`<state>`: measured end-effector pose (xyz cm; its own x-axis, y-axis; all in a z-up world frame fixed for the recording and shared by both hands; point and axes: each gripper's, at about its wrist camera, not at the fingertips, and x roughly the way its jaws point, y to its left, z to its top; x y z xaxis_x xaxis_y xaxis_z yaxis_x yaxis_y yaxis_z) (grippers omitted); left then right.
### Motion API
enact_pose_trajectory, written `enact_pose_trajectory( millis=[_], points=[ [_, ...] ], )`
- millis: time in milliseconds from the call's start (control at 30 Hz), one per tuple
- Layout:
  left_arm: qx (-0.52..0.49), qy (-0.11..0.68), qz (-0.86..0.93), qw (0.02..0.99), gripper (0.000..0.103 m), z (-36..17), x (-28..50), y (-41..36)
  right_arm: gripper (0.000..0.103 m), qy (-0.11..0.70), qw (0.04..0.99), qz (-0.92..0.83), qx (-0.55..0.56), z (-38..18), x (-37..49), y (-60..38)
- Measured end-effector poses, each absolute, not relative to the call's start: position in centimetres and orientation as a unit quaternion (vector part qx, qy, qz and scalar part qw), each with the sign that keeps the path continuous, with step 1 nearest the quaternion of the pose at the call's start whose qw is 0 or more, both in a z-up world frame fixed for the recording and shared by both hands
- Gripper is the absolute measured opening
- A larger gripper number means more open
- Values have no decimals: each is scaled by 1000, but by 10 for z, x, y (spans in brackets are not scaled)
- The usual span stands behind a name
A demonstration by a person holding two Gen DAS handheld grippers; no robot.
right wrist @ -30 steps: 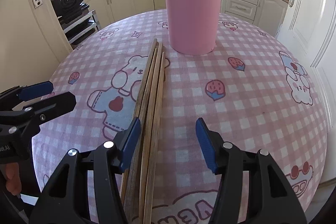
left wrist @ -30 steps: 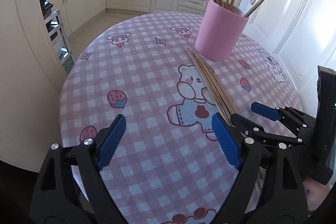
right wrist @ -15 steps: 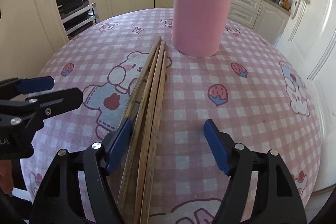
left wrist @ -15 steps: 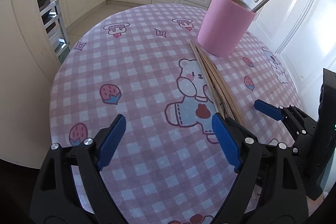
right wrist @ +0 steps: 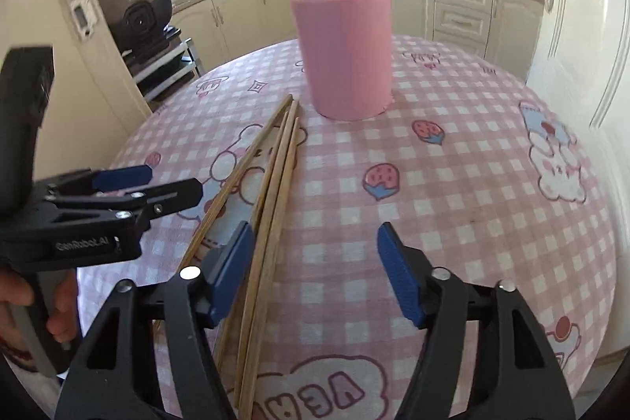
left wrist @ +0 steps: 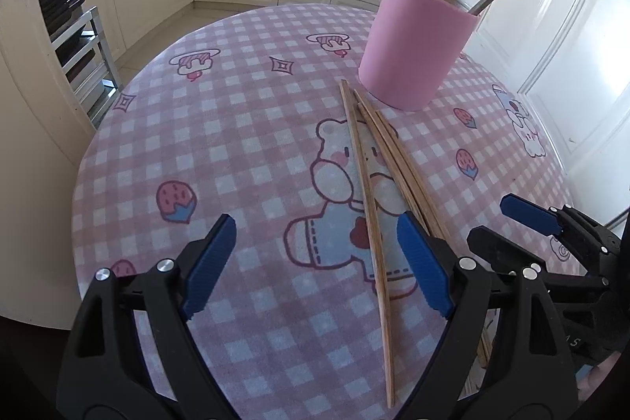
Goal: Organize utensils
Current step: 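Lower both open tools back to the remaining chopsticks beside the cup, then close the left tool on a chopstick while the right tool grasps another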
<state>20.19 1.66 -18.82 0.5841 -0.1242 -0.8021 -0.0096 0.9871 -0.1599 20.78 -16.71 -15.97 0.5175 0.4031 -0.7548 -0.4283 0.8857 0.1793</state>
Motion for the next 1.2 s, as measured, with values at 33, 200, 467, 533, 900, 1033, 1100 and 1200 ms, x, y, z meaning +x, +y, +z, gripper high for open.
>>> enact_pose_trajectory(
  millis=[33, 200, 467, 533, 900, 1033, 1100, 1200],
  points=[
    [-66, 454, -31, 888, 83, -189, 205, 13, 49, 433, 869, 239, -15, -161, 210, -168],
    [-21, 463, -16, 886, 83, -194, 220, 4, 33, 449, 854, 262, -18, -165, 213, -157],
    [8, 475, -3, 880, 83, -203, 235, 4, 32, 453, 856, 243, -56, -166, 223, -141],
    [9, 477, -4, 879, 83, -203, 239, 4, 32, 458, 853, 244, -58, -165, 227, -138],
    [1, 482, -5, 876, 81, -203, 262, 16, 29, 476, 842, 235, -98, -167, 258, -112],
    [-1, 481, -5, 877, 71, -202, 276, 17, 28, 485, 836, 236, -104, -167, 272, -106],
    [-1, 483, -8, 875, 68, -201, 283, 17, 27, 492, 831, 239, -99, -166, 281, -104],
    [-4, 488, -14, 873, 59, -199, 295, 19, 27, 499, 827, 240, -103, -167, 291, -100]
  ],
)
